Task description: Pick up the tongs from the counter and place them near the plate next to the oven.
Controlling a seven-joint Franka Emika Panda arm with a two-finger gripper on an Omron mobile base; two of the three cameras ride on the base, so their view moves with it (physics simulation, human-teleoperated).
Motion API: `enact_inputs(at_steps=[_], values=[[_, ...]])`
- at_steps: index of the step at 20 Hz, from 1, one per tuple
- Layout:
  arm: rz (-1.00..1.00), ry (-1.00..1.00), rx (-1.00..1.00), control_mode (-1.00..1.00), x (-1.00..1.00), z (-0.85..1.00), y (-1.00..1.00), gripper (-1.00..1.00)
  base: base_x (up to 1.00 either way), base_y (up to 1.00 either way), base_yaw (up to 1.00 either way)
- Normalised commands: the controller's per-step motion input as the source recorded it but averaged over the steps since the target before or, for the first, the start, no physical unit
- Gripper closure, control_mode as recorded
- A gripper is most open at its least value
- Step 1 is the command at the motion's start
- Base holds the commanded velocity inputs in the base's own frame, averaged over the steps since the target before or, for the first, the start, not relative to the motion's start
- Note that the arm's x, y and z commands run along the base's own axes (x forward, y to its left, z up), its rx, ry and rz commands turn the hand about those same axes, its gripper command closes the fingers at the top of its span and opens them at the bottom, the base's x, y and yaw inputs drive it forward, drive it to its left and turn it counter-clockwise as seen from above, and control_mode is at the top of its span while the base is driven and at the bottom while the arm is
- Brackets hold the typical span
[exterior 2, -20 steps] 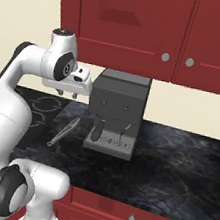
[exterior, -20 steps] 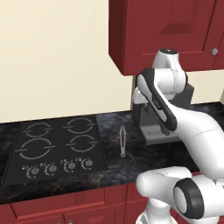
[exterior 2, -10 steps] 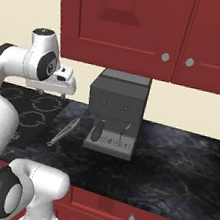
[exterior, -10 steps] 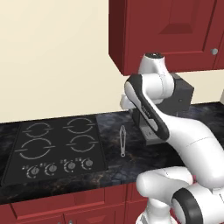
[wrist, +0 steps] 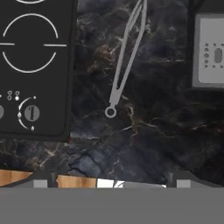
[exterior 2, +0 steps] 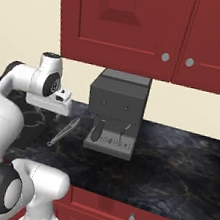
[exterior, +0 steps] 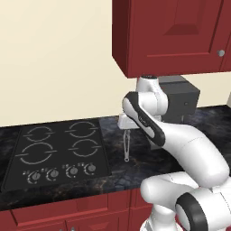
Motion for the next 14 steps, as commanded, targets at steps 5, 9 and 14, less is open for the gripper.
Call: enact_inputs(at_steps=[5,9,14], values=[[-0.20,0.03,0.03,-1.00,0.10,-0.95,0.15,-1.00,0.00,0.00,0.00],[-0.23,0.00,0.00,-1.00,0.00,-0.72,0.28,-1.00,0.00,0.00,0.00],[-0.27,0.06,0.00,-1.00,0.37,-0.36,0.03,-1.00,0.00,0.00,0.00]])
